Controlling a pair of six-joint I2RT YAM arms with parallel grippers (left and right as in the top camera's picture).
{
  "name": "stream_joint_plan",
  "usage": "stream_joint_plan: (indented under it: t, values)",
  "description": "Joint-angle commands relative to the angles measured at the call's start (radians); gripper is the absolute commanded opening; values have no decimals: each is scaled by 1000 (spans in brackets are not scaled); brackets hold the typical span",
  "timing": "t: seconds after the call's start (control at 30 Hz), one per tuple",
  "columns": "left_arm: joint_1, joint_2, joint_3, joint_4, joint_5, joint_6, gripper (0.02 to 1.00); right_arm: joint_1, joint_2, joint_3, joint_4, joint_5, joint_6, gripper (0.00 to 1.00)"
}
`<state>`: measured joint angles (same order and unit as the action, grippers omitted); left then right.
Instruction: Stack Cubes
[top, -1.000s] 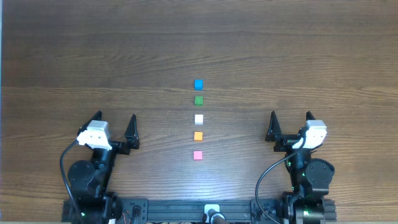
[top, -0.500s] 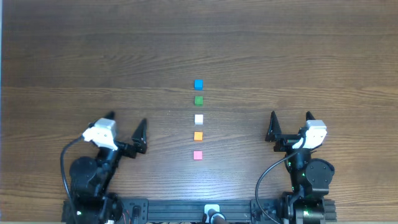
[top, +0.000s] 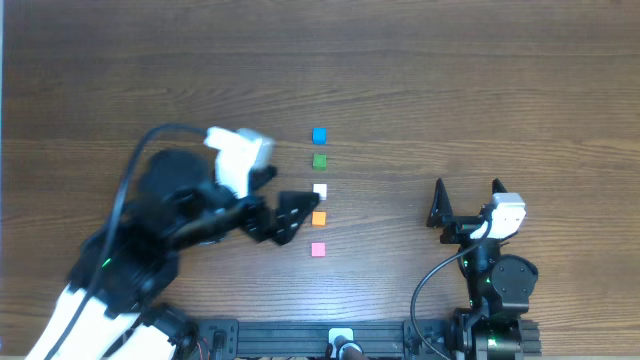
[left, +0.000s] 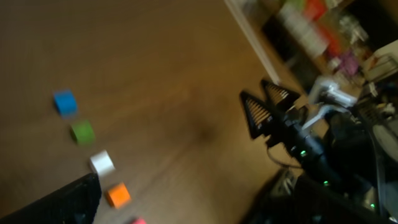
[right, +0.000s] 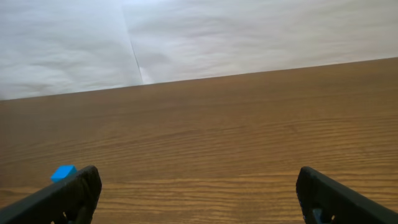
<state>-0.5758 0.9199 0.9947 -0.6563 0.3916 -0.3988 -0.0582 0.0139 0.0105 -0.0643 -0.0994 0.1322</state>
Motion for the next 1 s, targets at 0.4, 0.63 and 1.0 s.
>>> stream_joint_plan:
  t: [0.4, 0.63, 1.0]
  values:
    - [-333, 496, 17, -201, -307, -599, 996, -6, -8, -5, -3, -8, 2, 991]
    - [-392, 637, 17, -224, -365, -741, 967, -6, -8, -5, -3, -9, 2, 991]
    - [-397, 756, 17, -182, -364, -758, 862, -6, -8, -5, -3, -9, 2, 991]
